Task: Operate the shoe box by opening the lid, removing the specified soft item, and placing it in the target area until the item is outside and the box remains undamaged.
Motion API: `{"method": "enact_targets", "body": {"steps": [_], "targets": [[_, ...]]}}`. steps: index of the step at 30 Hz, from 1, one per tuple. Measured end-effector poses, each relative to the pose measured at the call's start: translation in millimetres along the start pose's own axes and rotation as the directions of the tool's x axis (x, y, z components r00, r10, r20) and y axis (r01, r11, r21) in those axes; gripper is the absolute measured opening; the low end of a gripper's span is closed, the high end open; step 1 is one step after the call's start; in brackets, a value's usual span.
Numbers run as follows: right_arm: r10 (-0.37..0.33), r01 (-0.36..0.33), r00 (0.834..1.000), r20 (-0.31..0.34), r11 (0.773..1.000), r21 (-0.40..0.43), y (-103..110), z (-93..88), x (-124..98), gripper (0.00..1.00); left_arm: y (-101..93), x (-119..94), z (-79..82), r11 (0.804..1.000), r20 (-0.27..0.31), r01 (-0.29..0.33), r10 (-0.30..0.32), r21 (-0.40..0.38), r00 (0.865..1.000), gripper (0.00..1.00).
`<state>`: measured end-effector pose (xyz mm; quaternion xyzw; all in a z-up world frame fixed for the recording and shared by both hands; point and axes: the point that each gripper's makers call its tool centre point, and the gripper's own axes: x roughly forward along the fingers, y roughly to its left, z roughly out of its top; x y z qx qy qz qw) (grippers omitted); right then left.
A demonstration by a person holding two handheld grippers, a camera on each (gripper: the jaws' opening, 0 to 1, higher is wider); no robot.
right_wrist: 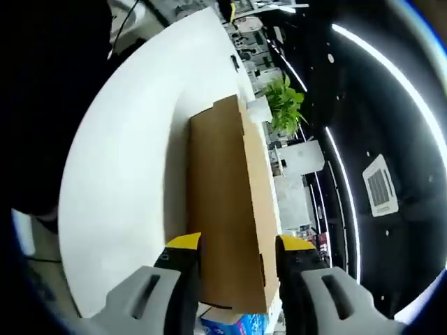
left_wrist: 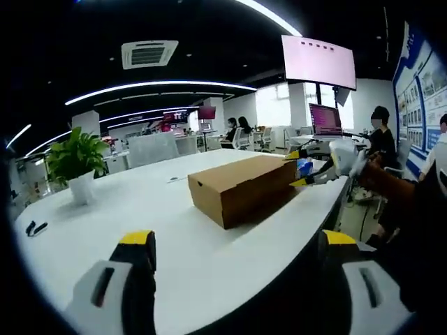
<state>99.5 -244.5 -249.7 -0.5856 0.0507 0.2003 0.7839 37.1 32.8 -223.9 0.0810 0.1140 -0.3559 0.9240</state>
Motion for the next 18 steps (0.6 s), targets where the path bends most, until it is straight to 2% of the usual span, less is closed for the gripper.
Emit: {"method": "enact_targets", "body": {"steps": [1, 2, 4, 7, 8, 9, 11, 12, 13, 14, 15, 16, 17, 18], "targets": [[-0.001, 0.001, 1.0, 0.002, 1.0, 0.018, -0.6, 0.4, -3.1, 0.52, -0.5, -0.3, 0.5, 1.0, 0.001, 0.0, 0.0, 0.003, 1.0, 0.99], [0.002, -0.003, 1.0, 0.022, 0.998, 0.069, -2.4, 4.2, -16.8, 0.54, -1.2, -1.3, 0.8, 1.0, -0.001, -0.002, 0.002, 0.004, 1.0, 0.99], [-0.02, 0.016, 1.0, 0.021, 0.985, 0.169, -6.4, 4.1, -31.9, 0.59, -3.2, -3.5, 0.1, 1.0, -0.01, -0.003, 0.003, 0.004, 1.0, 0.99], [-0.013, 0.009, 1.0, 0.013, 0.967, 0.255, -5.6, 0.5, -51.3, 0.75, -4.1, -6.6, 0.7, 1.0, -0.008, -0.007, 0.007, -0.008, 1.0, 0.99], [-0.03, 0.025, 0.999, 0.013, 0.951, 0.308, -8.0, -0.3, -60.8, 0.78, -3.6, -8.9, 1.3, 1.0, -0.004, -0.013, 0.013, -0.013, 1.0, 0.99], [-0.027, 0.02, 1.0, 0.014, 0.933, 0.358, -7.6, -1.4, -70.6, 0.8, 1.0, -12.0, 4.3, 0.999, 0.013, -0.048, 0.048, -0.024, 0.999, 0.99], [-0.032, 0.016, 0.999, 0.025, 0.877, 0.481, -7.9, -2.5, -86.1, 0.82, 12.4, -22.2, 5.6, 0.991, 0.018, -0.13, 0.13, 0.031, 0.991, 0.99], [-0.019, 0.012, 1.0, 0.006, 0.842, 0.539, -5.5, -7.1, -95.3, 0.87, 10.6, -24.5, 5.6, 0.992, 0.019, -0.125, 0.125, 0.024, 0.992, 0.99], [-0.027, 0.025, 1.0, -0.004, 0.827, 0.561, -6.5, -10.0, -101.1, 0.9, 9.2, -28.9, 6.0, 0.994, 0.022, -0.111, 0.111, 0.002, 0.994, 0.99], [-0.045, 0.042, 0.999, -0.008, 0.824, 0.565, -9.2, -11.8, -106.8, 0.91, 6.6, -29.9, 6.4, 0.995, 0.027, -0.094, 0.095, -0.018, 0.995, 0.99], [-0.077, 0.068, 0.997, -0.008, 0.811, 0.582, -12.6, -12.8, -115.5, 0.91, 1.0, -33.1, 8.4, 0.996, 0.043, -0.056, 0.059, -0.069, 0.997, 0.99], [-0.095, 0.074, 0.996, 0.004, 0.801, 0.593, -13.1, -12.6, -122.9, 0.92, 2.1, -36.4, 9.2, 0.995, 0.051, -0.052, 0.056, -0.085, 0.997, 0.99], [-0.106, 0.087, 0.994, -0.005, 0.783, 0.616, -12.2, -15.0, -127.8, 0.93, 4.8, -39.9, 9.3, 0.995, 0.053, -0.063, 0.067, -0.078, 0.996, 0.99], [-0.098, 0.083, 0.995, -0.011, 0.773, 0.629, -9.9, -17.8, -132.1, 0.94, 6.5, -44.1, 9.9, 0.995, 0.056, -0.075, 0.079, -0.071, 0.995, 0.99]]}}
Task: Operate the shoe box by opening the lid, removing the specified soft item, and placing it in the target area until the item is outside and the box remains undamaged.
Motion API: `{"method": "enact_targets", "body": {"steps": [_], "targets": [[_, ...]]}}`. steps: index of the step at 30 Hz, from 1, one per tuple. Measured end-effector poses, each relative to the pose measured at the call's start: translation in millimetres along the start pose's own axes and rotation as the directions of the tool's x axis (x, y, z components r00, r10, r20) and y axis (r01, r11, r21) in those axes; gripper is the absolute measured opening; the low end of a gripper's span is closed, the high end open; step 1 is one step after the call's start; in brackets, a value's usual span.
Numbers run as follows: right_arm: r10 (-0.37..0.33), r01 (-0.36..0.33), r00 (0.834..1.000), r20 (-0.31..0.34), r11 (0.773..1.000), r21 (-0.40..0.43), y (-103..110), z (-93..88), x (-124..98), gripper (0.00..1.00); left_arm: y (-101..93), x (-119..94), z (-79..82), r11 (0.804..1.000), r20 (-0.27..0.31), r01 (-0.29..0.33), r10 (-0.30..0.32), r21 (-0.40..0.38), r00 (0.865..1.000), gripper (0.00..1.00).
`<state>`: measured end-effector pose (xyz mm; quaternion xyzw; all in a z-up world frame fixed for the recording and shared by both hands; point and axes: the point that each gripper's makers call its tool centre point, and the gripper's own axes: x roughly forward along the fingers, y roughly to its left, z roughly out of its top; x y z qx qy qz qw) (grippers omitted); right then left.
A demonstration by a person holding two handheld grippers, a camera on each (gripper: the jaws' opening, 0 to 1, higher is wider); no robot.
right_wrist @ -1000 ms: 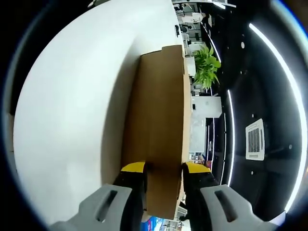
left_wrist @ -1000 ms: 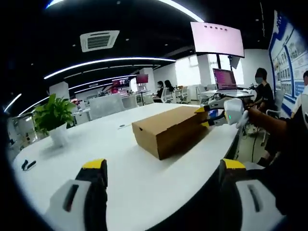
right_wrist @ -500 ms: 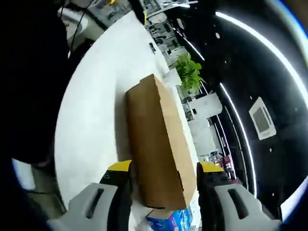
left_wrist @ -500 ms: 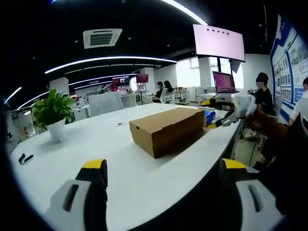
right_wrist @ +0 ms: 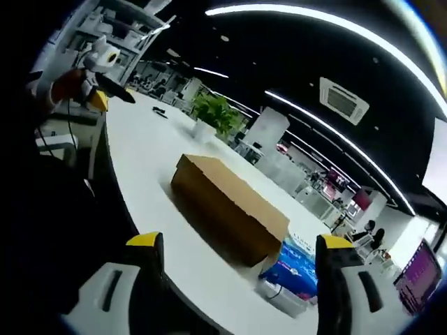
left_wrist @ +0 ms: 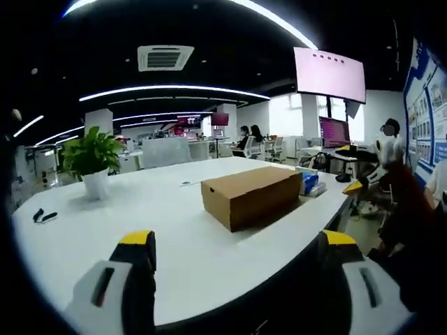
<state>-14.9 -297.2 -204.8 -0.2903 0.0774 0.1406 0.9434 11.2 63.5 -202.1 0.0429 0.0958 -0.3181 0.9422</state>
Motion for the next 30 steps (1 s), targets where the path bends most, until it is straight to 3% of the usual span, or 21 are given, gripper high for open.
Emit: {"method": "enact_targets", "body": {"steps": [2, 6, 11, 16, 23, 25, 27, 30], "targets": [[0.001, 0.0, 1.0, -0.016, 0.998, 0.069, -0.6, -6.8, -12.0, 0.95, 4.0, -5.4, 3.0, 0.999, 0.004, -0.031, 0.031, 0.025, 1.0, 0.99], [-0.031, 0.038, 0.999, -0.043, 0.983, 0.178, -8.2, -17.5, -27.0, 0.96, 0.6, -11.9, 5.0, 1.0, 0.004, -0.023, 0.022, 0.018, 1.0, 0.99], [-0.033, 0.053, 0.995, -0.094, 0.975, 0.215, 0.8, -29.1, -24.9, 0.95, -4.9, -17.7, -13.0, 1.0, -0.065, -0.012, 0.013, 0.021, 0.998, 0.99], [-0.006, 0.025, 0.997, -0.081, 0.972, 0.234, 20.2, -23.7, -21.0, 0.95, -2.9, -26.4, -20.7, 0.999, -0.086, -0.023, 0.025, 0.028, 0.996, 0.99], [-0.012, 0.029, 0.998, -0.069, 0.969, 0.244, 22.7, -19.0, -24.5, 0.94, -8.6, -38.5, -0.2, 0.999, -0.006, -0.029, 0.03, 0.043, 1.0, 0.99], [-0.019, 0.035, 0.998, -0.066, 0.968, 0.248, 21.8, -18.4, -25.7, 0.93, -9.3, -39.0, 0.7, 0.999, -0.006, -0.027, 0.027, 0.048, 1.0, 0.99], [-0.076, 0.082, 0.997, -0.031, 0.946, 0.313, 9.9, -15.0, -29.8, 0.9, -2.5, -41.3, 1.5, 0.998, -0.01, -0.043, 0.044, 0.05, 0.999, 0.99], [-0.101, 0.103, 0.995, -0.024, 0.934, 0.342, -1.4, -17.7, -33.4, 0.9, 3.9, -41.4, 0.8, 0.997, -0.019, -0.064, 0.065, 0.052, 0.998, 0.99]]}}
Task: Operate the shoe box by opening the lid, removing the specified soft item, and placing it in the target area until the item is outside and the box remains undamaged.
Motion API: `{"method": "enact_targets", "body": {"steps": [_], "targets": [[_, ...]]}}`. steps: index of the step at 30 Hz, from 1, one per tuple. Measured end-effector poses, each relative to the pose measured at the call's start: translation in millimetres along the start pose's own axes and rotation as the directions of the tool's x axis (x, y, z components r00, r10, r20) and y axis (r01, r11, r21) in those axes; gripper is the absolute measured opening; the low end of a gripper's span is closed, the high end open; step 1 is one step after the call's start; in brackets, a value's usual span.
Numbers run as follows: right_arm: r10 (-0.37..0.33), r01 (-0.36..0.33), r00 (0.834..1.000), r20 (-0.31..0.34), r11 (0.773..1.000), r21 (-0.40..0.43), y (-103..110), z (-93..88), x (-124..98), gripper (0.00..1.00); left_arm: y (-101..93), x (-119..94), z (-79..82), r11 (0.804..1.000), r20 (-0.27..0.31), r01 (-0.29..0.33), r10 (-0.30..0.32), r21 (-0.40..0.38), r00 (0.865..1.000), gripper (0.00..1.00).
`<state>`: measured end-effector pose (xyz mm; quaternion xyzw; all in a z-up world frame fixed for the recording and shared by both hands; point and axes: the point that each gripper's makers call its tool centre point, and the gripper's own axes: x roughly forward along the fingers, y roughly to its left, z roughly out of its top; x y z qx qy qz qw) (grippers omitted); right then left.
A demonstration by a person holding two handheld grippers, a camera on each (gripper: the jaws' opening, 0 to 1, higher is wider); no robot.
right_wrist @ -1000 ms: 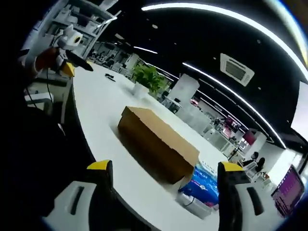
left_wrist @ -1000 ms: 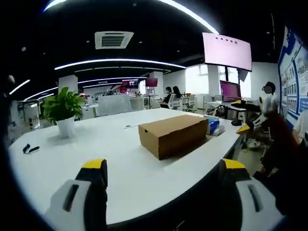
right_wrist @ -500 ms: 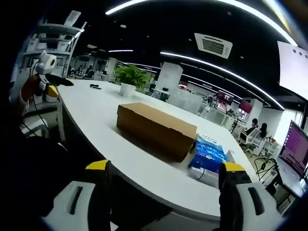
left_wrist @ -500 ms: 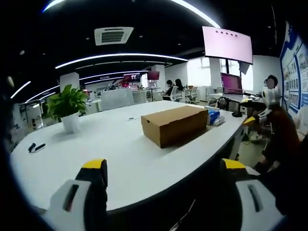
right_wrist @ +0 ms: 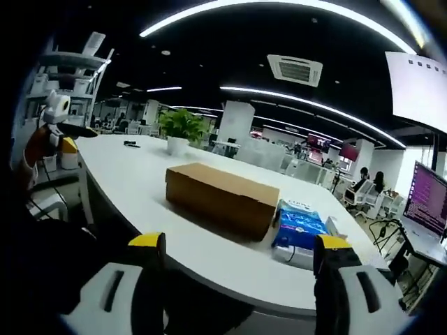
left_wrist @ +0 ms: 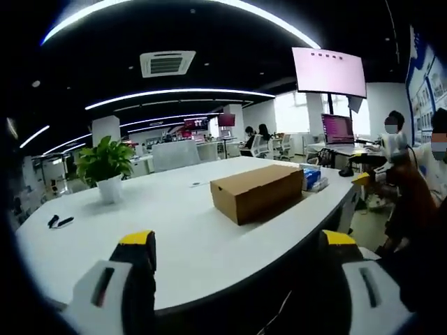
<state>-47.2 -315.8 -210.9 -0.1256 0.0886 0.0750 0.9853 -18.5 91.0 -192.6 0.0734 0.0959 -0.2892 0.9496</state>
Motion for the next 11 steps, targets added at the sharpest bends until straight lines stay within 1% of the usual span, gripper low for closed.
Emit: {"method": "enact_targets", "body": {"steps": [3, 4, 6, 8, 11], "targets": [[-0.007, 0.007, 1.0, -0.006, 1.0, 0.017, -1.7, -1.5, -0.3, 0.89, -2.6, 2.0, 0.0, 1.0, -0.002, 0.007, -0.007, 0.0, 1.0, 0.99], [-0.014, 0.014, 1.0, 0.004, 0.999, 0.039, -3.1, -0.2, -1.2, 0.87, -4.0, 3.0, -0.1, 1.0, -0.003, 0.01, -0.01, 0.0, 1.0, 0.99], [-0.015, 0.011, 0.999, 0.049, 0.997, 0.074, -4.8, 6.1, -3.0, 0.86, -6.9, 4.8, -1.3, 1.0, -0.009, 0.017, -0.017, 0.002, 1.0, 0.99], [-0.015, 0.01, 0.999, 0.052, 0.996, 0.093, -7.0, 6.5, -4.3, 0.86, -8.4, 5.6, -2.4, 1.0, -0.014, 0.019, -0.019, 0.005, 1.0, 0.99], [-0.02, 0.016, 0.999, 0.047, 0.995, 0.094, -9.9, 4.6, -4.1, 0.86, -8.0, 5.4, -2.5, 1.0, -0.017, 0.018, -0.018, 0.008, 1.0, 0.99]]}}
